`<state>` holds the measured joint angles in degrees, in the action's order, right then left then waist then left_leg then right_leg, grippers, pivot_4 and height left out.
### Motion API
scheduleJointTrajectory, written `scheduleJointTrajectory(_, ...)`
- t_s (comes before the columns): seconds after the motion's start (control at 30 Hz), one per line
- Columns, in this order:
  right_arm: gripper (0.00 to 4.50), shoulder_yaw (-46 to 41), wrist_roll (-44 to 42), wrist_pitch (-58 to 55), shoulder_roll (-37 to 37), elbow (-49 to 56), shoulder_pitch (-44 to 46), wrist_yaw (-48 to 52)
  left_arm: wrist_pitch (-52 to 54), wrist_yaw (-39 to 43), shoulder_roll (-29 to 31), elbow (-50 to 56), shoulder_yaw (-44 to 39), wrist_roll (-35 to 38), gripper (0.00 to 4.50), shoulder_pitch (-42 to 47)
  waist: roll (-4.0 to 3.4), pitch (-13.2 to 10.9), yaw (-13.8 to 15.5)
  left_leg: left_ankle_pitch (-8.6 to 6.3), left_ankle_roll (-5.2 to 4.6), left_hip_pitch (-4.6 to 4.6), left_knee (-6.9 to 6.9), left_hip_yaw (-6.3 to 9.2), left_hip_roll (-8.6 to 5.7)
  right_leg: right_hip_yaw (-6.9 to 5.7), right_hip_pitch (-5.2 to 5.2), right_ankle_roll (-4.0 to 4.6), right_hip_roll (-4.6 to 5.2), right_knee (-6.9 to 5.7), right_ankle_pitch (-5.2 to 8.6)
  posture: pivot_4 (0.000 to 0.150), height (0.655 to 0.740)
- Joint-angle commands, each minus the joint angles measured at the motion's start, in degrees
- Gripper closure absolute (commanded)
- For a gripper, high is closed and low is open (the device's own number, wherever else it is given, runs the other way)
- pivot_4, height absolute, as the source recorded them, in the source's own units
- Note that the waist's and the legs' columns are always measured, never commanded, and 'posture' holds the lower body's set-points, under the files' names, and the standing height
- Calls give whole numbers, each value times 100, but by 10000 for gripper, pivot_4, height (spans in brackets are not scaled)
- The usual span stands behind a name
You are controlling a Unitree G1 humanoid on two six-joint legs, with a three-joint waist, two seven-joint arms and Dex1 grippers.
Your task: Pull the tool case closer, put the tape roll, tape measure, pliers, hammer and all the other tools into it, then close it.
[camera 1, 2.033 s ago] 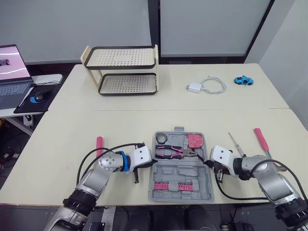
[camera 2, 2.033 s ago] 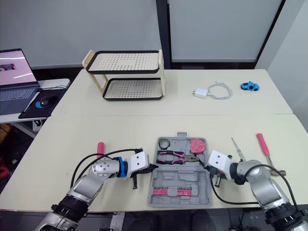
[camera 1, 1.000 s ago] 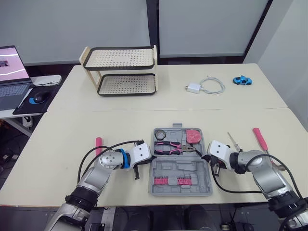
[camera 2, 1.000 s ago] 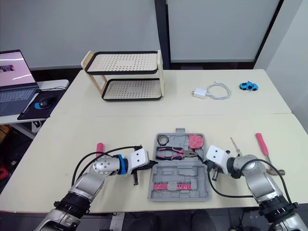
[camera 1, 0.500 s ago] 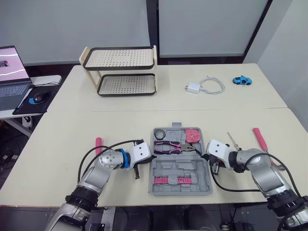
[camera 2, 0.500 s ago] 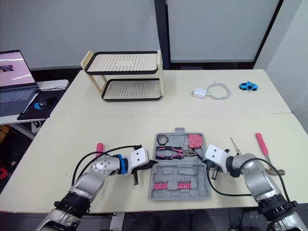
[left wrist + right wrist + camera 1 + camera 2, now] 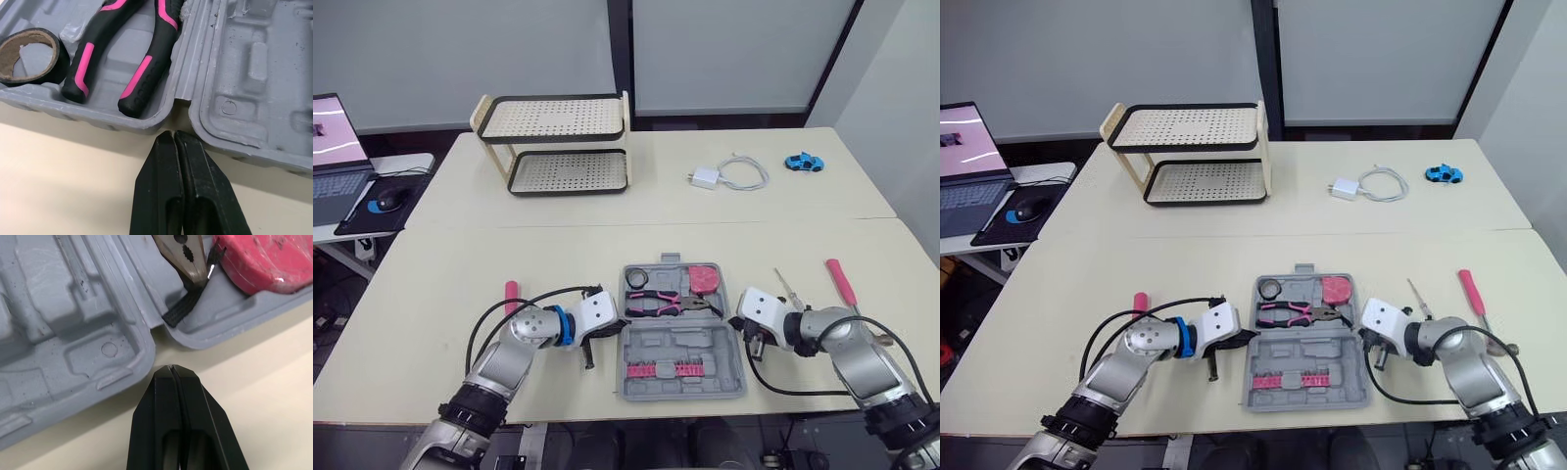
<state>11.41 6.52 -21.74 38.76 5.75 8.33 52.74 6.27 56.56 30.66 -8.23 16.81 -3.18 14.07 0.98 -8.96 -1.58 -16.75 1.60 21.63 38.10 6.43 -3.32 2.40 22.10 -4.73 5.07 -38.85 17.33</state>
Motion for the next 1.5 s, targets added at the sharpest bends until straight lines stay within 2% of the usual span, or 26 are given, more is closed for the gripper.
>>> scheduleJointTrajectory(0.03,45000,-335,-170,-13,144,275,-78,-112,125,77,190,75,-79,75,44645,-148,0,-1,-3,0,0,2,0,0,0,0,1,0,0,0,0,1500,7400)
scheduleJointTrajectory(0.33,45000,-958,-665,59,411,951,-487,-106,255,103,451,469,-651,695,44645,-247,0,-3,-8,0,-1,12,-1,-1,2,1,11,0,-1,0,0,1500,7400)
scheduleJointTrajectory(0.47,45000,-2129,-1332,35,394,1664,-1166,-171,673,206,871,948,-1849,1633,44645,-590,0,-7,0,0,-1,17,-1,3,3,-1,13,0,1,1,0,1500,7400)
scheduleJointTrajectory(0.63,45000,-3474,-1884,-144,462,2102,-1907,-177,1169,-86,1222,1089,-3137,2303,44645,-1056,-2,-8,8,-2,-3,14,-7,3,3,0,9,0,2,8,0,1500,7400)
scheduleJointTrajectory(0.77,45000,-4428,-2006,-107,707,2033,-2594,100,1286,-105,1590,804,-4001,2438,44645,-1510,-2,-9,6,-2,-3,12,-6,1,3,-1,2,0,3,10,0,1500,7400)
scheduleJointTrajectory(0.87,45000,-5048,-2001,101,1058,1556,-3040,496,1082,149,1966,416,-4406,2330,44645,-2082,2,-11,1,-2,-3,12,-11,-1,4,-1,3,0,1,15,0,1500,7400)
scheduleJointTrajectory(0.97,45000,-5523,-2120,134,1378,1101,-3368,970,875,580,2280,56,-4661,2326,38933,-2636,1,-11,-8,-3,-4,6,-17,-11,6,3,-3,3,2,27,2,1500,7400)
scheduleJointTrajectory(1.07,38624,-5849,-2106,377,1636,634,-3680,1460,705,889,2473,-232,-4837,2282,29598,-3178,1,-12,-6,-3,-5,2,-19,-14,9,2,-10,6,2,32,4,1500,7400)
scheduleJointTrajectory(1.17,28137,-5988,-2132,378,1757,440,-3864,1660,558,946,2487,-418,-4996,2264,19590,-3518,4,-12,-4,-4,-6,2,-21,-15,11,0,-12,7,3,34,5,1500,7400)
scheduleJointTrajectory(1.37,6041,-5912,-2194,344,1779,299,-3770,1608,633,819,2319,-329,-5031,2371,157,-3643,7,-13,23,-5,-5,2,-20,-12,11,-6,-20,7,12,35,5,1500,7400)
scheduleJointTrajectory(1.43,426,-5886,-2189,340,1802,245,-3723,1609,676,765,2263,-261,-5023,2399,0,-3646,8,-13,21,-5,-5,2,-20,-13,11,-5,-20,7,12,35,5,1500,7400)
scheduleJointTrajectory(1.5,426,-5873,-2168,354,1823,179,-3694,1621,712,718,2222,-197,-5010,2416,0,-3663,8,-13,16,-5,-5,2,-20,-13,11,-5,-20,7,12,36,5,1500,7400)
